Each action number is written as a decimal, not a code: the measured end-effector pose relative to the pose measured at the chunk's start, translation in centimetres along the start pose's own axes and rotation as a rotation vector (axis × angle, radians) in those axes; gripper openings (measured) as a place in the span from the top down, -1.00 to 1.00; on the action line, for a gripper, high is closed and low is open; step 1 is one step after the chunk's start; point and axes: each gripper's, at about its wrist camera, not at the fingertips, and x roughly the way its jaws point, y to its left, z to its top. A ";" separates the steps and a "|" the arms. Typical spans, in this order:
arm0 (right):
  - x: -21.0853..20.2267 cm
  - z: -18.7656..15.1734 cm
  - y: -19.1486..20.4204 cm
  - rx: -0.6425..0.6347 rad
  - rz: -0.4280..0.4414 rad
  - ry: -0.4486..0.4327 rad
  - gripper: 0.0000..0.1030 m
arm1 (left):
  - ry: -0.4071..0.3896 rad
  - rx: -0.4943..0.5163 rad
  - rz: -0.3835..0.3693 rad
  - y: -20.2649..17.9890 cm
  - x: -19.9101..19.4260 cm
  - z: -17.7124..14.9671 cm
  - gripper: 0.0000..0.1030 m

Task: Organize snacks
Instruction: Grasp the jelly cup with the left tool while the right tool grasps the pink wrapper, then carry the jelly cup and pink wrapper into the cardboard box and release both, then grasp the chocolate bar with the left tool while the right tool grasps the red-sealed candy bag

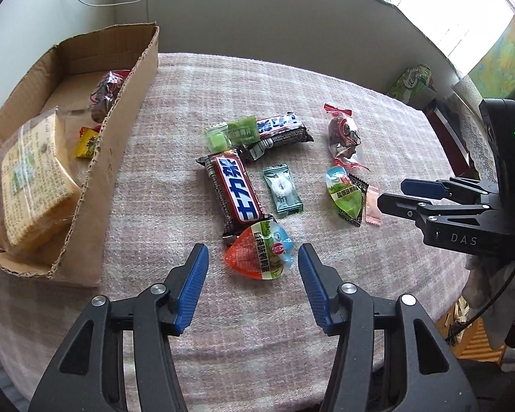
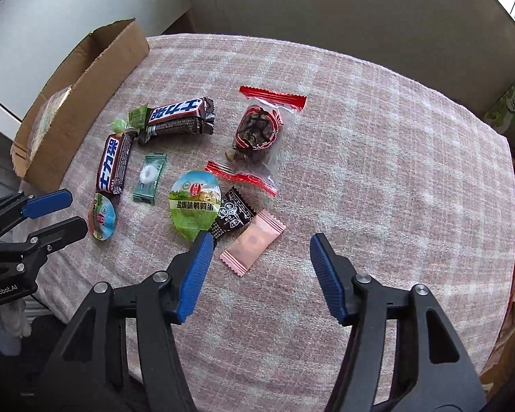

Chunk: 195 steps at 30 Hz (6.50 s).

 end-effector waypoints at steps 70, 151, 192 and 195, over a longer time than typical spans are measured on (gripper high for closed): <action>-0.8 0.3 -1.4 0.099 -0.033 -0.001 0.62 | -0.095 0.069 0.026 0.6 0.3 -2.8 0.57; -5.0 12.5 10.2 -0.158 0.210 -0.211 -0.19 | -0.320 -0.254 0.078 11.3 -8.9 5.7 0.47; 4.8 9.2 -1.3 0.019 -0.012 0.006 -0.23 | 0.004 -0.204 0.081 -0.4 4.9 4.5 0.43; 5.3 9.4 -1.0 0.021 -0.002 0.025 0.07 | -0.002 -0.200 0.077 -0.4 4.9 4.4 0.45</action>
